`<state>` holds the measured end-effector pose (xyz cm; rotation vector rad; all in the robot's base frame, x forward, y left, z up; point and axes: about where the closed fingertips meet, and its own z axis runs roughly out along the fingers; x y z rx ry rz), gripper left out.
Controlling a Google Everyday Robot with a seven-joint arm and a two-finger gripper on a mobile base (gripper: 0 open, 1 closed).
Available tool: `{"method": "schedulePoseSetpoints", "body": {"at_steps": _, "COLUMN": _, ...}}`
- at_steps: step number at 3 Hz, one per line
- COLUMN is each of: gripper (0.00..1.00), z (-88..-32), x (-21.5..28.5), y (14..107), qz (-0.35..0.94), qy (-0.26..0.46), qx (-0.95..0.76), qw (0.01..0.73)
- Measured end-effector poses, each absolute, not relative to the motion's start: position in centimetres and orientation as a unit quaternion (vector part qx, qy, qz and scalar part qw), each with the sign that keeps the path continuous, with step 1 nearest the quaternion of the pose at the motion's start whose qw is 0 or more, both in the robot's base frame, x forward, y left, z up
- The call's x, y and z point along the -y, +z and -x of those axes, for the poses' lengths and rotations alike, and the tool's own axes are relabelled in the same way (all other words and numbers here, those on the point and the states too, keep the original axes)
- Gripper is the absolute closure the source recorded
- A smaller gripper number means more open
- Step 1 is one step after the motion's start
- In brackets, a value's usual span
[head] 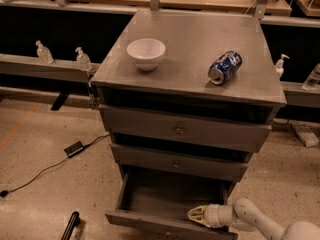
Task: Open bottom drawer
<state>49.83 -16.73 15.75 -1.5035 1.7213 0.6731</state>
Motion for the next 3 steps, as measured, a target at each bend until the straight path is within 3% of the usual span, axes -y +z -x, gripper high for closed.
{"method": "schedulePoseSetpoints", "body": {"at_steps": 3, "gripper": 1.0, "z": -49.84, "x": 16.74, "y": 15.77, "qz": 0.586, "qy": 0.262, "qx": -0.671, "qw": 0.371}}
